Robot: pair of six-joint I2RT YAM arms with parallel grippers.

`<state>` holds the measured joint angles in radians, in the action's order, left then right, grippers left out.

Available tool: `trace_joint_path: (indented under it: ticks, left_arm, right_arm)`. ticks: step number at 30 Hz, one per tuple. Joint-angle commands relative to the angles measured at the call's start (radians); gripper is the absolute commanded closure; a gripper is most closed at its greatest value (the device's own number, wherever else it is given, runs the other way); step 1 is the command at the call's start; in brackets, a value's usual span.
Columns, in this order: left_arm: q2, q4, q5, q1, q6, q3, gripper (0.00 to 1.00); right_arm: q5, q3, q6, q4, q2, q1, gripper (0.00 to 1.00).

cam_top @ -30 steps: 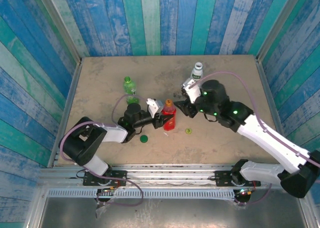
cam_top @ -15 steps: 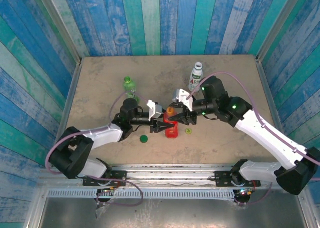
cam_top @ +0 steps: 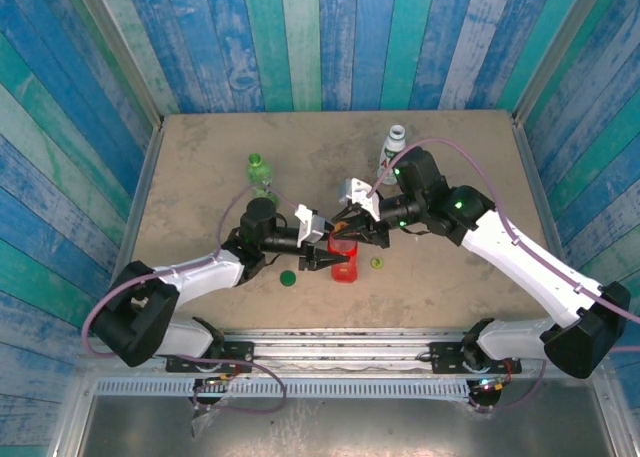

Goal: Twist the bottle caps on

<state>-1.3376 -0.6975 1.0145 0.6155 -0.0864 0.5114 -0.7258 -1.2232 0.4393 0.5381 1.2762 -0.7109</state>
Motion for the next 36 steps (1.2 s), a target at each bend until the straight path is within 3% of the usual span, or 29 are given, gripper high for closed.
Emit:
trace_joint_path:
  ticks: [1,4,5,8,10,13,16,19,23,25,28,31,34,36]
  left_arm:
    - [0.057,-0.037,-0.183,0.001,0.038,0.009,0.47]
    - [0.043,-0.093,-0.429,0.004,0.087,0.013,0.48]
    - [0.035,-0.117,-0.508,0.007,0.101,0.017,0.48]
    - [0.005,-0.181,-0.706,0.027,0.112,0.031,0.49]
    - [-0.021,-0.205,-0.827,0.046,0.104,0.043,0.49]
    - [-0.060,-0.246,-0.993,0.089,0.065,0.049,0.49]
    - [-0.090,-0.267,-1.099,0.129,-0.007,0.042,0.49]
    - [-0.096,-0.266,-1.104,0.133,-0.018,0.028,0.49]
    - [-0.072,-0.206,-1.054,0.130,-0.042,0.018,0.49]
    - [-0.059,-0.153,-0.972,0.114,-0.065,0.013,0.49]
    - [-0.026,-0.099,-0.859,0.093,-0.107,-0.017,0.49]
    - [0.019,-0.028,-0.780,0.088,-0.207,-0.042,0.49]
    - [0.068,0.068,-0.729,0.089,-0.324,-0.047,0.48]
    - [0.105,0.126,-0.719,0.088,-0.388,-0.046,0.48]
  right_arm:
    - [0.062,-0.019,-0.058,-0.004,-0.008,0.004,0.83]
    - [0.315,-0.003,-0.214,-0.102,-0.009,0.004,0.87]
    - [0.432,0.012,-0.304,-0.152,-0.006,0.004,0.94]
    - [0.667,0.034,-0.472,-0.216,0.011,-0.015,0.99]
    - [0.848,0.040,-0.630,-0.218,0.033,-0.043,0.99]
    - [0.998,0.030,-0.822,-0.166,0.076,-0.085,0.99]
    - [1.088,0.063,-0.876,-0.227,0.081,-0.122,1.00]
    - [1.106,0.062,-0.886,-0.230,0.075,-0.121,0.97]
    - [1.043,0.080,-0.749,-0.296,0.003,-0.120,0.75]
    - [0.930,0.097,-0.602,-0.335,-0.052,-0.114,0.58]
    - [0.818,0.099,-0.443,-0.292,-0.135,-0.105,0.42]
    - [0.733,0.108,-0.300,-0.220,-0.214,-0.101,0.36]
    - [0.547,0.126,-0.047,-0.108,-0.274,-0.102,0.39]
    - [0.514,0.116,0.057,-0.029,-0.282,-0.107,0.39]
